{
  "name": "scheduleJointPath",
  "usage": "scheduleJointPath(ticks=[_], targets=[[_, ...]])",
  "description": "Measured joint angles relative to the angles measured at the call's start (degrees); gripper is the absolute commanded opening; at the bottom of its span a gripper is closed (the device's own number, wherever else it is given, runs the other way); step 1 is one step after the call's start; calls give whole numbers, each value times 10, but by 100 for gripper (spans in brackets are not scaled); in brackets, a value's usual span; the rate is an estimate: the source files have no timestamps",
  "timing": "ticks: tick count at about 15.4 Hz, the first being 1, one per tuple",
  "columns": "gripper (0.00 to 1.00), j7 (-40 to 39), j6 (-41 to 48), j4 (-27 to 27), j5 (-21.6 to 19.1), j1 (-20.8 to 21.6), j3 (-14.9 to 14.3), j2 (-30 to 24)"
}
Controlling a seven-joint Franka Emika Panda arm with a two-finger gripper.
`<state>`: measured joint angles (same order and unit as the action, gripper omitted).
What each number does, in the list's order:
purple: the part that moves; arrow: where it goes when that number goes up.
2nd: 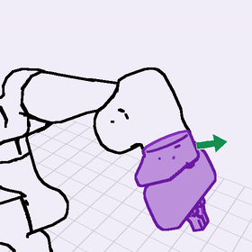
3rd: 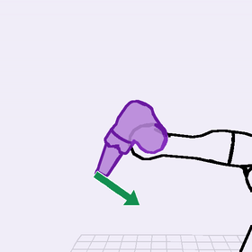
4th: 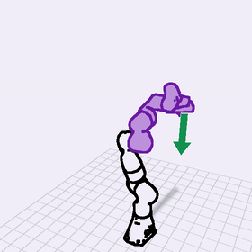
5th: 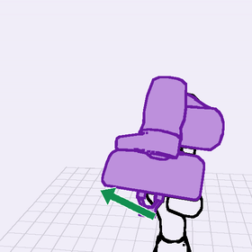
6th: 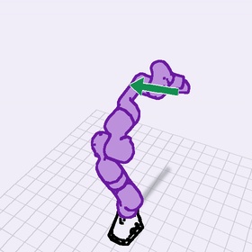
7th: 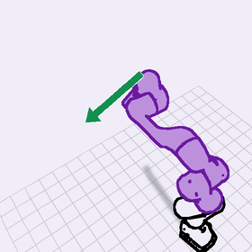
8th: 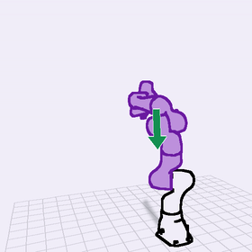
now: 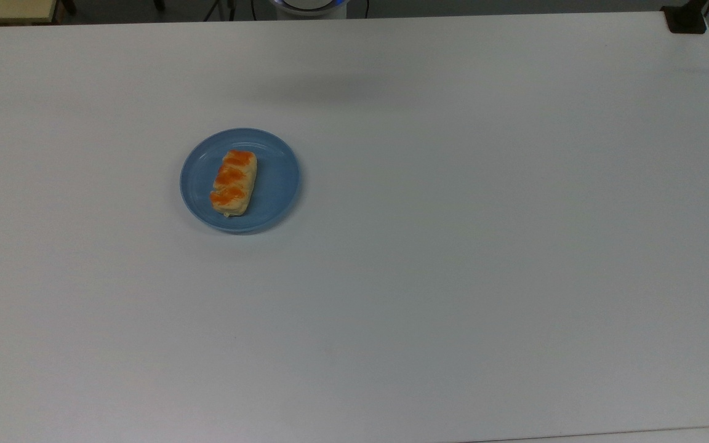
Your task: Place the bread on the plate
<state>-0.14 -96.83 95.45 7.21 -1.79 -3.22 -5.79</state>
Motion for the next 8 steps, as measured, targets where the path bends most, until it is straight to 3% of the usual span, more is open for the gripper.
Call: scheduleJointPath(ticks=[4,8], targets=[[100,-10,0,-1,-6,4,-2,11],[100,47,0,-2,-15,13,0,23]])
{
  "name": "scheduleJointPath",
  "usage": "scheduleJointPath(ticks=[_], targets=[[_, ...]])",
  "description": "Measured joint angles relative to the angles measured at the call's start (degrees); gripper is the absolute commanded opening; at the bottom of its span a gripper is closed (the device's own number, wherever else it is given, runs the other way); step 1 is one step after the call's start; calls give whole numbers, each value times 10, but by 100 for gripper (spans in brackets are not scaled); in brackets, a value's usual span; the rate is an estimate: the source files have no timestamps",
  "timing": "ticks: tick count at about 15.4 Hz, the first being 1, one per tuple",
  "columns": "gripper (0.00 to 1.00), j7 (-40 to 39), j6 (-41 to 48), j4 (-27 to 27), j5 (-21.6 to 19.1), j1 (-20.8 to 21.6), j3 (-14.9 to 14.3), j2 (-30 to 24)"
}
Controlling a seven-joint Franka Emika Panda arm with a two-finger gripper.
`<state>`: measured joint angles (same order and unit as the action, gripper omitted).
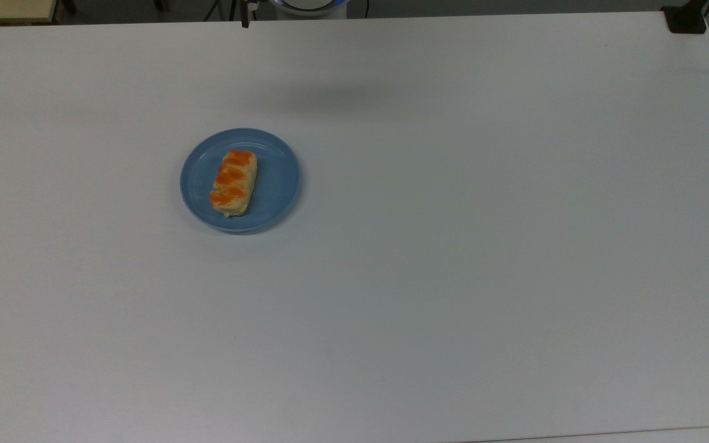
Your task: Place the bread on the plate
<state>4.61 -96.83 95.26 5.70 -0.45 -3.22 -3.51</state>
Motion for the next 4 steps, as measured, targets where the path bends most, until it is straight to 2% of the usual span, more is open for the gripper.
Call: scheduleJointPath(ticks=[4], targets=[[100,1,0,-4,-9,0,0,0]])
